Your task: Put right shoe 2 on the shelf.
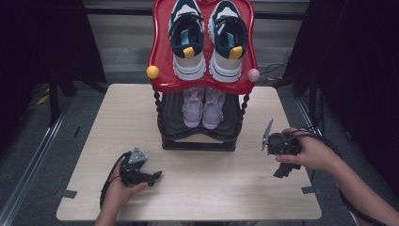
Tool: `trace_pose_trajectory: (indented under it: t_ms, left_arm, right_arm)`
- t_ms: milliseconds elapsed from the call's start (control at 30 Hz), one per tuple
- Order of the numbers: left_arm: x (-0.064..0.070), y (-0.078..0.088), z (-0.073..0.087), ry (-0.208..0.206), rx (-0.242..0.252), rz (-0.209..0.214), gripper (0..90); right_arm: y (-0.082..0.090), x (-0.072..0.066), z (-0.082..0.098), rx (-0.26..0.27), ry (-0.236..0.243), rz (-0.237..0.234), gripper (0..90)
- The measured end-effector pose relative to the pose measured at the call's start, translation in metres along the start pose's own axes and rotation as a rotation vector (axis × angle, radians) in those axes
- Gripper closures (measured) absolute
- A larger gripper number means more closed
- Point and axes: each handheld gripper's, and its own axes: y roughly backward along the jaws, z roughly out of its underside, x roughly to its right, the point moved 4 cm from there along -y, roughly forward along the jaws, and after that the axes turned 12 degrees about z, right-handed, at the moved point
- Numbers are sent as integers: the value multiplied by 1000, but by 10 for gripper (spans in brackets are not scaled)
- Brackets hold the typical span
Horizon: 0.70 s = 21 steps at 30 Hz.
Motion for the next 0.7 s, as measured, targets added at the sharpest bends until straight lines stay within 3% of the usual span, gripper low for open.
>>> trace_pose_trajectory:
  t_ms: [200, 400, 600, 633, 667, 700]
  left_arm:
    - [0, 0, 0, 3, 2, 2, 97]
    - [0, 0, 0, -1, -5, 2, 97]
    - [0, 0, 0, 0, -4, 2, 97]
    - [0, 0, 0, -1, -5, 2, 97]
    - [0, 0, 0, -1, -5, 2, 97]
    - [0, 0, 0, -1, -5, 2, 97]
  right_arm:
    - [-9, -1, 2, 48, -52, 5, 174]
    - [-23, -1, 5, 73, -51, -4, 175]
    - [-33, -6, 5, 86, -86, -18, 170]
    - [-36, -5, 5, 102, -68, -11, 172]
    - [-37, -7, 5, 100, -94, -19, 171]
    - [-39, -7, 5, 106, -91, -17, 169]
